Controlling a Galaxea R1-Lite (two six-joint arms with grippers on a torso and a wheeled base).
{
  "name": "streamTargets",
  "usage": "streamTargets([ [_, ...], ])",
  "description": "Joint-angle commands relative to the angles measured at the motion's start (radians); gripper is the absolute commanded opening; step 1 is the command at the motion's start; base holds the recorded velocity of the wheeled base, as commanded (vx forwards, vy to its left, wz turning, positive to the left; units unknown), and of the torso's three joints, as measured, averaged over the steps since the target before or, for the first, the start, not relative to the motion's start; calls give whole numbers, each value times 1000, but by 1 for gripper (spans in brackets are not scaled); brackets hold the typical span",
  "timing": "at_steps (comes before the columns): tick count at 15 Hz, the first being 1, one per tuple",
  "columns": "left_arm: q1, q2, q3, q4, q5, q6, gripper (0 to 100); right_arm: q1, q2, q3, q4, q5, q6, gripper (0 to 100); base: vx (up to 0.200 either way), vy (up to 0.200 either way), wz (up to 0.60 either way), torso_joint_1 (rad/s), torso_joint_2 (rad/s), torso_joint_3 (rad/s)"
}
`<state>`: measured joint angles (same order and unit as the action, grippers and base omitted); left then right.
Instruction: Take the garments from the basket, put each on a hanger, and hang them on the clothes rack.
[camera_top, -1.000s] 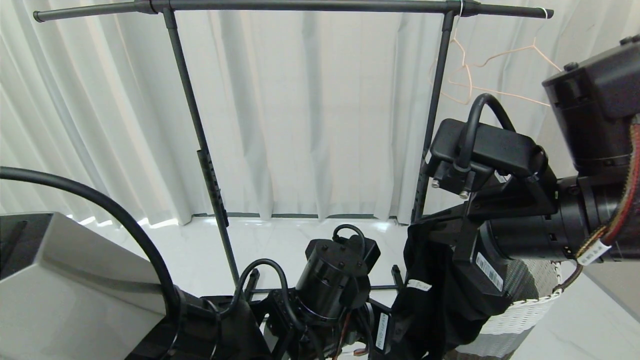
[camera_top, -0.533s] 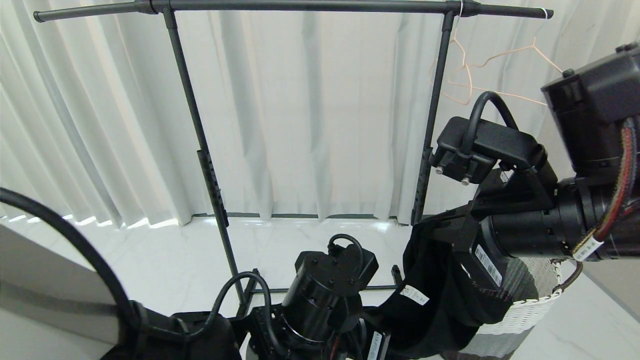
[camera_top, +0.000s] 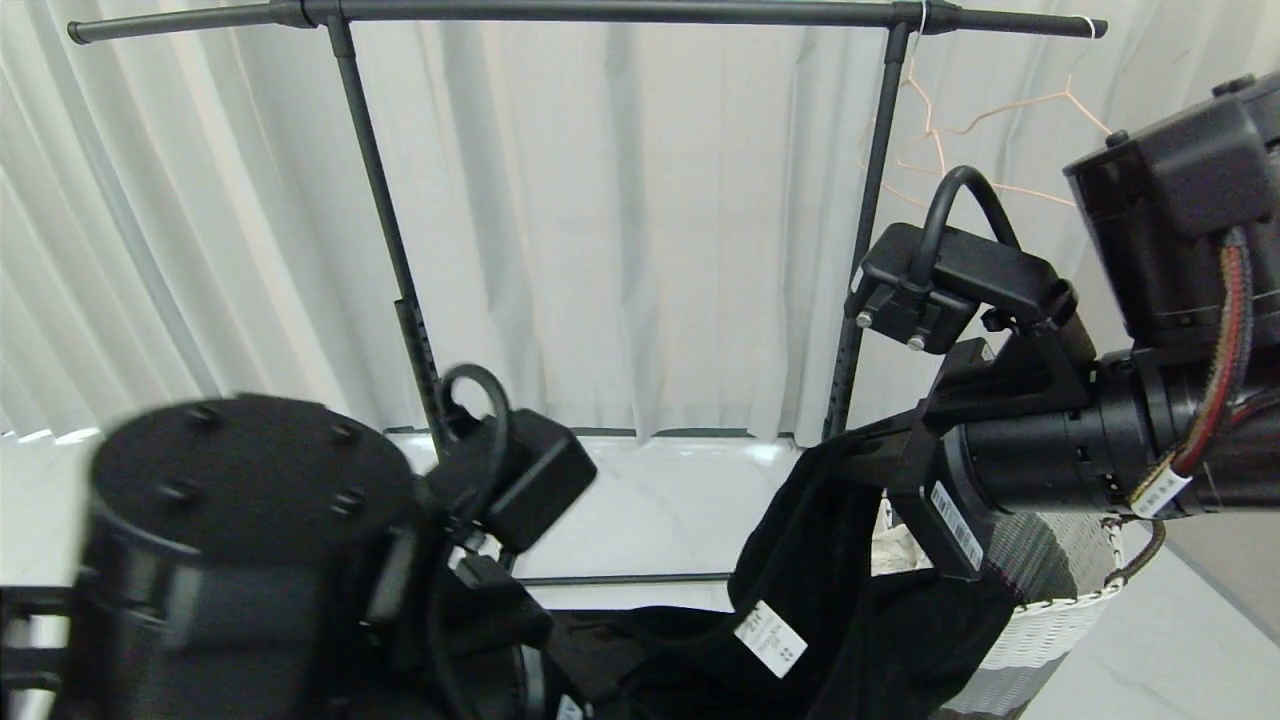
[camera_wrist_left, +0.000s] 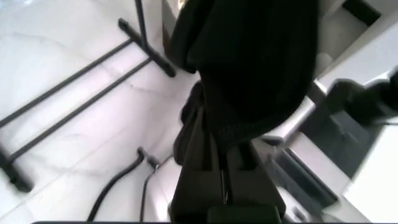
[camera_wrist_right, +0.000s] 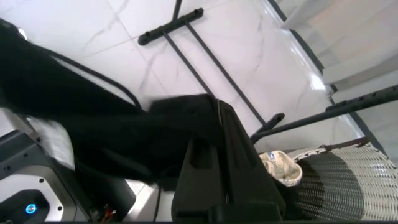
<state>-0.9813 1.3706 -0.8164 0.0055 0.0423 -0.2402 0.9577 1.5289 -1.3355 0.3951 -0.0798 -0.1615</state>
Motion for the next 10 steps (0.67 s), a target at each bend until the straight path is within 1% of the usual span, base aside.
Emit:
streamTargets([
  [1,7,-156,-184,200,7,-1,0,4,5,-2,1,-5,-1,0,0,0,0,0,0,0],
  [2,9,-150,-211,221,8,1,0,4,2,-2,1,-6,-1,0,0,0,0,0,0,0],
  [3,49,-127,-234,234,11,47,0,4,-7,1,1,-17,-1,0,0,0,0,0,0,0],
  [4,84,-113,-233,234,17,116,0,3,-21,7,4,-34,0,0,0,0,0,0,0,0],
  [5,99,-107,-231,232,19,170,0,3,-33,16,4,-48,0,0,0,0,0,0,0,0],
  [6,128,-94,-233,231,14,272,0,1,-67,50,4,-71,2,0,0,0,0,0,0,0],
  [8,139,-81,-237,228,11,340,0,1,-113,85,5,-80,2,0,0,0,0,0,0,0],
  [10,138,-88,-241,228,-22,398,0,0,-127,75,2,-89,0,0,0,0,0,0,0,0],
])
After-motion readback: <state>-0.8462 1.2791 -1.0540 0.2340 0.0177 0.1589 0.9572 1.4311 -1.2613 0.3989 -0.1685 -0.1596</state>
